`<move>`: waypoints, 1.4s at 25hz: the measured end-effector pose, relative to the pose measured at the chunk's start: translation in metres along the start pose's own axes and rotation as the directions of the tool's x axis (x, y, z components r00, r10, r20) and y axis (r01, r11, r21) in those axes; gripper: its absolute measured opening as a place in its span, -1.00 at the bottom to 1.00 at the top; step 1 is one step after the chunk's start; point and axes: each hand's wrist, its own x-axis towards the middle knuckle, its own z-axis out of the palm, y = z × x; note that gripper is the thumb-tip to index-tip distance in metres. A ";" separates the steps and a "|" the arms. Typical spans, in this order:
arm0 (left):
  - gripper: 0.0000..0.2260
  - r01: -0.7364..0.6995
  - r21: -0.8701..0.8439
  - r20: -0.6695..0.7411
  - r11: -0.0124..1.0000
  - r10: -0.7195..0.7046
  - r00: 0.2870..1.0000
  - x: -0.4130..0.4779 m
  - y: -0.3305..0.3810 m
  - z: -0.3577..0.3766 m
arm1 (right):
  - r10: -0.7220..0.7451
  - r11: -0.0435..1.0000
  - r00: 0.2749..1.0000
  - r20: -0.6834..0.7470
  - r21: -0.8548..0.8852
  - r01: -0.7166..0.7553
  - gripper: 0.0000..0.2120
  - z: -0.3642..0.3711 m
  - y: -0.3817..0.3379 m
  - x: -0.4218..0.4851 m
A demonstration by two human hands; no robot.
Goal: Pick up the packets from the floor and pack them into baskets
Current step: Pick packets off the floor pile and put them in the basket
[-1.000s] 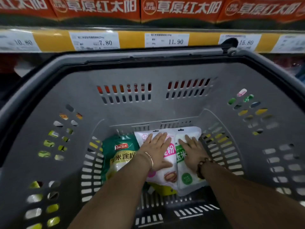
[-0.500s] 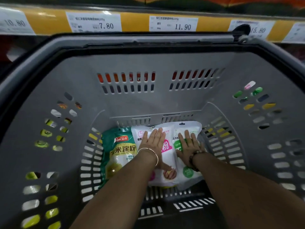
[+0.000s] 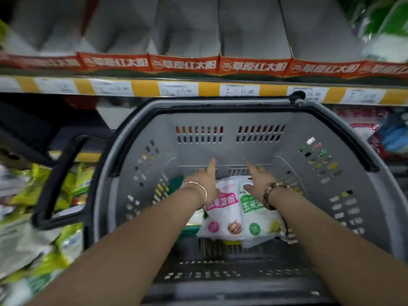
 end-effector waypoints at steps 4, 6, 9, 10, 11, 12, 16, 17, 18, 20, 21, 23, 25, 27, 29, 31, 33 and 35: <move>-0.29 0.052 -0.187 -0.189 0.981 -0.088 0.978 -0.073 -0.018 -0.043 | -0.181 0.983 0.983 -0.034 -0.013 0.181 -0.35 -0.033 -0.051 -0.040; -0.33 0.052 -0.258 -0.245 0.965 -0.117 0.962 -0.110 -0.028 -0.056 | -0.261 0.965 0.963 -0.060 -0.013 0.261 -0.38 -0.043 -0.078 -0.059; -0.38 0.042 -0.306 -0.382 0.951 -0.163 0.910 -0.169 -0.043 -0.069 | -0.394 0.919 0.912 -0.112 -0.010 0.395 -0.44 -0.050 -0.125 -0.087; -0.40 0.039 -0.307 -0.421 0.951 -0.172 0.891 -0.189 -0.050 -0.072 | -0.428 0.902 0.894 -0.131 -0.002 0.431 -0.46 -0.051 -0.142 -0.098; -0.43 0.036 -0.310 -0.454 0.950 -0.181 0.872 -0.208 -0.059 -0.075 | -0.461 0.884 0.874 -0.155 0.004 0.467 -0.48 -0.052 -0.159 -0.108; -0.46 0.035 -0.319 -0.493 0.947 -0.198 0.847 -0.227 -0.068 -0.077 | -0.499 0.861 0.847 -0.180 0.003 0.508 -0.49 -0.053 -0.176 -0.117; -0.53 0.086 -0.388 -0.604 0.918 -0.324 0.728 -0.286 -0.118 -0.072 | -0.629 0.750 0.730 -0.267 0.038 0.660 -0.54 -0.048 -0.241 -0.153; -0.53 0.122 -0.413 -0.596 0.903 -0.369 0.714 -0.300 -0.132 -0.067 | -0.658 0.718 0.700 -0.278 0.049 0.694 -0.56 -0.043 -0.258 -0.162; -0.52 0.158 -0.438 -0.575 0.885 -0.411 0.707 -0.312 -0.147 -0.061 | -0.686 0.684 0.667 -0.288 0.055 0.727 -0.57 -0.037 -0.274 -0.170; -0.52 0.227 -0.489 -0.531 0.842 -0.494 0.688 -0.333 -0.178 -0.044 | -0.743 0.616 0.606 -0.283 0.063 0.785 -0.60 -0.021 -0.307 -0.183; -0.52 0.254 -0.516 -0.510 0.818 -0.532 0.676 -0.341 -0.193 -0.033 | -0.767 0.586 0.581 -0.273 0.071 0.807 -0.61 -0.010 -0.324 -0.188; -0.53 0.301 -0.562 -0.463 0.770 -0.595 0.658 -0.353 -0.219 -0.010 | -0.797 0.544 0.554 -0.242 0.113 0.832 -0.64 0.017 -0.353 -0.195; -0.53 0.347 -0.593 -0.407 0.727 -0.642 0.650 -0.362 -0.243 0.014 | -0.810 0.537 0.557 -0.182 0.151 0.830 -0.66 0.050 -0.376 -0.193; -0.54 0.389 -0.604 -0.362 0.696 -0.674 0.644 -0.368 -0.268 0.043 | -0.794 0.576 0.597 -0.113 0.175 0.799 -0.68 0.091 -0.391 -0.181; -0.53 0.418 -0.616 -0.314 0.668 -0.694 0.647 -0.368 -0.292 0.073 | -0.737 0.659 0.675 -0.027 0.190 0.727 -0.67 0.136 -0.396 -0.159; -0.53 0.447 -0.634 -0.253 0.631 -0.715 0.652 -0.362 -0.310 0.104 | -0.655 0.751 0.753 0.063 0.163 0.639 -0.66 0.180 -0.393 -0.133; -0.52 0.472 -0.645 -0.188 0.600 -0.724 0.664 -0.351 -0.323 0.135 | -0.554 0.832 0.820 0.142 0.136 0.538 -0.66 0.220 -0.388 -0.107; -0.51 0.484 -0.654 -0.129 0.582 -0.716 0.686 -0.337 -0.334 0.164 | -0.451 0.893 0.870 0.200 0.101 0.439 -0.65 0.254 -0.382 -0.079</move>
